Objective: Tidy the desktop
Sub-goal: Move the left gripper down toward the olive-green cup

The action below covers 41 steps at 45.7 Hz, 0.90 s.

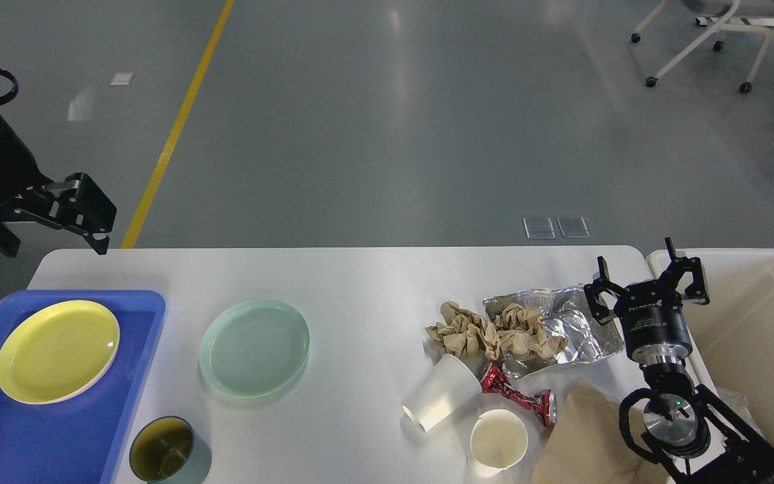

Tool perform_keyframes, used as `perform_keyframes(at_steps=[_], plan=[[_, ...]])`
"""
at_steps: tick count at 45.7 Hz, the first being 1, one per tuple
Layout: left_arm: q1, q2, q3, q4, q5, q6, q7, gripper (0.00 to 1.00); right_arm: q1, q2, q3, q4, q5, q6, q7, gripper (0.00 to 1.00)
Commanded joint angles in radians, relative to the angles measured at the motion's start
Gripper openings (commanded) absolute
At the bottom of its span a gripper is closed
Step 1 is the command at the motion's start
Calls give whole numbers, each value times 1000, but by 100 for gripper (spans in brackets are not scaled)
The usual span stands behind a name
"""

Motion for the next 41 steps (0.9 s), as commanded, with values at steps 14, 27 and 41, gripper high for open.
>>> perform_keyframes(at_steps=[14, 27, 41], plan=[[-278, -89, -2, -205, -258, -6, -8, 96, 0, 0, 0, 0, 0, 0, -1, 100], [-273, -89, 0, -208, -281, -6, -2, 96, 0, 0, 0, 0, 0, 0, -1, 100], [-109, -106, -17, -205, -266, 33, 3, 96, 0, 0, 0, 0, 0, 0, -1, 100]])
